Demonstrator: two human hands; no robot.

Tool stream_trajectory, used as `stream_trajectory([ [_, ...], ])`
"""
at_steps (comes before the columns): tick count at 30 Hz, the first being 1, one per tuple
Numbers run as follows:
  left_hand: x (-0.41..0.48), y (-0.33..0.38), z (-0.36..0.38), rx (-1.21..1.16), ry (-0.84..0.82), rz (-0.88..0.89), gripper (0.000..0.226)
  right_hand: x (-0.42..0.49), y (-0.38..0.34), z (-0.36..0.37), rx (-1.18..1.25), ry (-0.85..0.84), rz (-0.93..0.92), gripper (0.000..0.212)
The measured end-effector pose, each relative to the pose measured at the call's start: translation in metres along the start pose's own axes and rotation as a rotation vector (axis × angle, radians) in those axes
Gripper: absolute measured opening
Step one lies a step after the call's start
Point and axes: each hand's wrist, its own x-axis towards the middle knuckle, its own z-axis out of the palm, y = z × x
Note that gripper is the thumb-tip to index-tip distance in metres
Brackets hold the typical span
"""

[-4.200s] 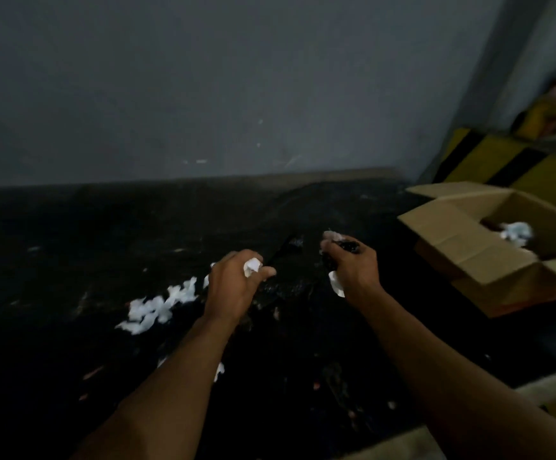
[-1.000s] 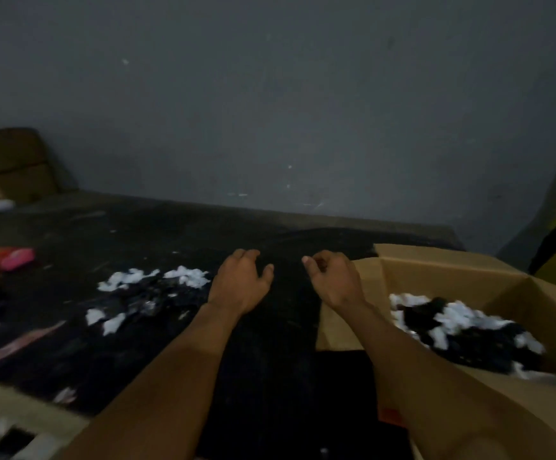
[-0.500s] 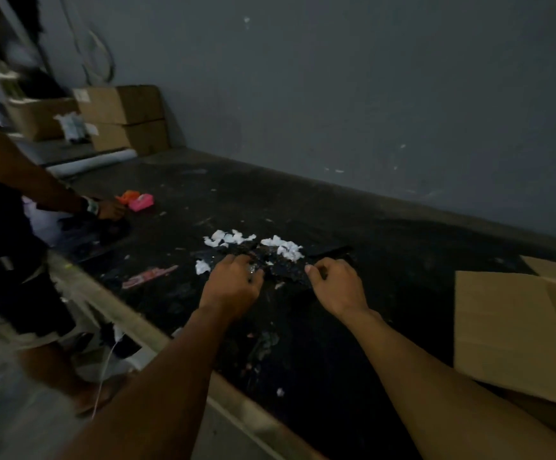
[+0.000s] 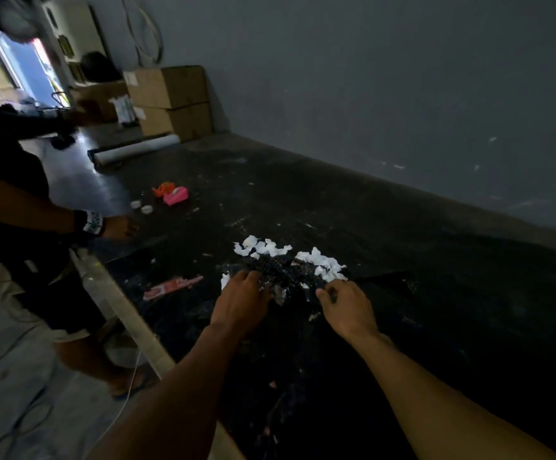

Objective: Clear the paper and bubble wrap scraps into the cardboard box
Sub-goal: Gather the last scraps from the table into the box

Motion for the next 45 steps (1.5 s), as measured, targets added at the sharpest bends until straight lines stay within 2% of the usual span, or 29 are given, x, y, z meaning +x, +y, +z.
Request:
stream_trajectory([
  [5, 0.02, -0.025, 0.02, 0.05, -0.078, -0.011, 0.034, 0.017, 0.001, 0.032, 0.022, -0.017, 0.025, 0.027],
  [9, 0.032, -0.051, 0.037, 0.023, -0.133, 0.009, 0.047, 0.024, -0.004, 0.067, 0.022, -0.054, 0.031, 0.03],
  [13, 0.054, -0.094, 0.045, 0.013, -0.148, 0.012, 0.048, 0.036, -0.023, 0.105, -0.052, -0.057, -0.036, 0.032],
  [16, 0.086, -0.135, 0.045, 0.038, -0.167, 0.092, 0.056, 0.053, -0.047, 0.133, -0.137, -0.021, -0.095, 0.036],
  [19, 0.125, -0.167, 0.042, -0.007, -0.162, 0.189, 0.055, 0.075, -0.072, 0.157, -0.221, 0.028, 0.02, 0.044],
  [21, 0.147, -0.182, 0.044, -0.002, -0.149, 0.273, 0.056, 0.086, -0.081, 0.174, -0.267, 0.001, 0.141, 0.049],
  [25, 0.179, -0.202, 0.069, 0.002, -0.295, 0.417, 0.066, 0.081, -0.076, 0.203, -0.255, -0.097, 0.365, 0.057],
  [28, 0.18, -0.208, 0.096, -0.034, -0.391, 0.47, 0.062, 0.062, -0.067, 0.217, -0.254, -0.047, 0.377, 0.084],
  [29, 0.176, -0.209, 0.103, -0.054, -0.424, 0.476, 0.059, 0.058, -0.066, 0.221, -0.242, 0.0, 0.369, 0.087],
  [32, 0.161, -0.22, 0.12, -0.205, -0.381, 0.459, 0.05, 0.051, -0.069, 0.237, -0.239, 0.131, 0.361, 0.07],
  [37, 0.144, -0.237, 0.13, -0.304, -0.233, 0.56, 0.046, 0.051, -0.063, 0.258, -0.143, 0.158, 0.318, 0.038],
  [39, 0.139, -0.237, 0.125, -0.36, -0.22, 0.537, 0.057, 0.053, -0.063, 0.255, -0.047, 0.163, 0.351, 0.03],
  [41, 0.139, -0.234, 0.121, -0.414, -0.212, 0.469, 0.08, 0.054, -0.068, 0.242, 0.046, 0.184, 0.424, 0.027],
  [43, 0.136, -0.232, 0.116, -0.39, -0.252, 0.49, 0.097, 0.052, -0.07, 0.23, 0.086, 0.247, 0.427, 0.033],
  [45, 0.13, -0.232, 0.114, -0.276, -0.307, 0.588, 0.111, 0.049, -0.068, 0.22, 0.093, 0.296, 0.41, 0.052],
])
